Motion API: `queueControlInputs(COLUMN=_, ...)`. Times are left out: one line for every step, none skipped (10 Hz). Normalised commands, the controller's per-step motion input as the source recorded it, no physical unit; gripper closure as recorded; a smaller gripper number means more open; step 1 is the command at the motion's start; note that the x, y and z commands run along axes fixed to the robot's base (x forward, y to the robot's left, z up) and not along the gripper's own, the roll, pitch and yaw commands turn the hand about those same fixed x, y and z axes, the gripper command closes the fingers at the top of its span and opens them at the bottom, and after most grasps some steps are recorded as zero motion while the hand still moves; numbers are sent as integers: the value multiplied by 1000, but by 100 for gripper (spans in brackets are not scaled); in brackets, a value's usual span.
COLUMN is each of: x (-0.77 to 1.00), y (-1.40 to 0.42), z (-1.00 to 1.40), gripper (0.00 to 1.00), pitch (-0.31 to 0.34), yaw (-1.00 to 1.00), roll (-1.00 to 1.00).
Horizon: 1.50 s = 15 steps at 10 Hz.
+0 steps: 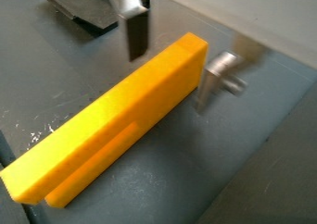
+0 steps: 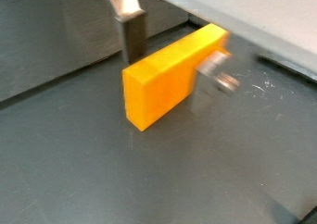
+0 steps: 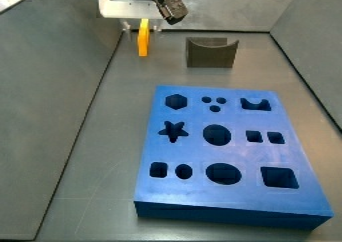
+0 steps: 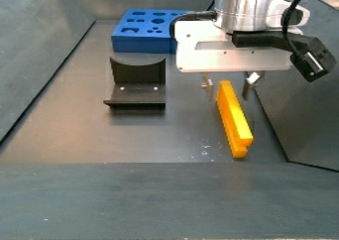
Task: Pick up the double-square object. Move up. Rotate the double-square object. Place the double-square object on the fixture. Regrasp the double-square object. Move to above the board. Insert the double-square object.
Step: Rotate the double-square object.
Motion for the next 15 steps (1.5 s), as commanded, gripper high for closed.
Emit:
queueControlInputs(x=0, y=0, z=1000, gripper=0, pitch=0, yaw=0, roll=0)
queueControlInputs(x=-17, y=0, z=1000, gripper=0, pitch=22, yaw=-2, roll=1)
queueControlInputs(x=-26, y=4, z=1000, gripper=0, pitch=46, yaw=-9, roll=10)
queueControlInputs(x=-24, y=7, z=1000, gripper=0, pitch=56, yaw=-16, roll=23)
queueControlInputs(x=-24, y=12, z=1000, gripper=0, pitch=68, yaw=-23, roll=40)
queueControlInputs(x=-29, y=11, z=992, gripper=0, pitch=66, yaw=-21, roll=51)
queueControlInputs(x=-32, y=9, z=920, gripper=0, pitch=66, yaw=-19, roll=56)
queueControlInputs(x=-33, y=9, z=774, gripper=0, pitch=61, yaw=-14, roll=70)
queueControlInputs(x=-33, y=7, z=668, gripper=0, pitch=60, yaw=-12, roll=80)
queueControlInputs(x=-33, y=3, z=526, gripper=0, pitch=62, yaw=-4, roll=89)
queueControlInputs(x=0, y=0, z=0, gripper=0, pitch=0, yaw=1000, roll=0)
queueControlInputs(x=0, y=-7, z=-141, gripper=0, pitch=1, yaw=1000, roll=1)
queueControlInputs(x=7, y=-4, z=-199, gripper=0, pitch=0, yaw=1000, roll=2)
queueControlInputs(x=38, y=3, z=-168, gripper=0, pitch=-2, yaw=1000, roll=2)
queueControlInputs(x=45, y=3, z=-110, gripper=0, pitch=-4, yaw=1000, roll=2)
